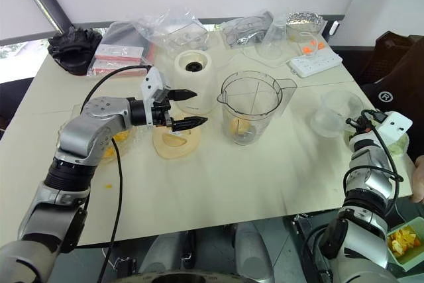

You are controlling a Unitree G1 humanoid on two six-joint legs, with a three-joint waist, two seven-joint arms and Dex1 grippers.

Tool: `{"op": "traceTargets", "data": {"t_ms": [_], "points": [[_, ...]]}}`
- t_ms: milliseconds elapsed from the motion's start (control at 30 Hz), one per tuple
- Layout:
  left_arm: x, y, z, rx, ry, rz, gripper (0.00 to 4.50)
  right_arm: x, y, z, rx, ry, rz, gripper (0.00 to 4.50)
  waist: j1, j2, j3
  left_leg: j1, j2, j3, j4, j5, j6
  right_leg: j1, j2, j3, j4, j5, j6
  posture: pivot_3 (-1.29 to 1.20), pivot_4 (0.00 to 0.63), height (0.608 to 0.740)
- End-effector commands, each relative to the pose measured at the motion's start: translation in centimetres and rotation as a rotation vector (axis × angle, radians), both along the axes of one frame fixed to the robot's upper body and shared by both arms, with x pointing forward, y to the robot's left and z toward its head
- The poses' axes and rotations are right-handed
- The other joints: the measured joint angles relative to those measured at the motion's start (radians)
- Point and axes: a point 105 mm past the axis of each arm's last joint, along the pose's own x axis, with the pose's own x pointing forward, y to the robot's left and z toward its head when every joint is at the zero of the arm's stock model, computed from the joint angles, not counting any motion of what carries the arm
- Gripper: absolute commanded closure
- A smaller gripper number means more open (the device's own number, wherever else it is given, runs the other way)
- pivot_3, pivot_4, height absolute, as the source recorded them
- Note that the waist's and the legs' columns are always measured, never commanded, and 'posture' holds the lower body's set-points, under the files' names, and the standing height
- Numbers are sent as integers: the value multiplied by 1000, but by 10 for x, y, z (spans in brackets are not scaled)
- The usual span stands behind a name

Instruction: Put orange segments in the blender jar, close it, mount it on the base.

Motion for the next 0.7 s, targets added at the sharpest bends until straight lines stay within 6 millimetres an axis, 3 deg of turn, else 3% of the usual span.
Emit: {"op": "traceTargets", "data": {"t_ms": [33,67,167,400,700], "points": [[-2,1,11,-13,-43,1,0,-1,-7,14,-39,-28,-11,4432,0,0,0,0,0,0,0,0,0,0,0,0,0,0,0,0,150,740],[-3,1,11,-14,-43,1,0,-1,-7,13,-36,-26,-10,4432,0,0,0,0,0,0,0,0,0,0,0,0,0,0,0,0,150,740],[-3,1,10,-14,-42,-2,0,-2,-7,13,-43,-20,-11,3517,0,0,0,0,0,0,0,0,0,0,0,0,0,0,0,0,150,740],[-2,3,7,7,-37,-20,0,-13,-12,6,-75,26,-33,56,-1,0,0,0,0,0,0,0,0,0,0,0,0,0,0,0,150,740],[-2,0,5,8,-34,-31,0,-40,-14,0,-137,79,-41,56,1,0,0,0,0,0,0,0,0,0,0,0,0,0,0,0,150,740]]}}
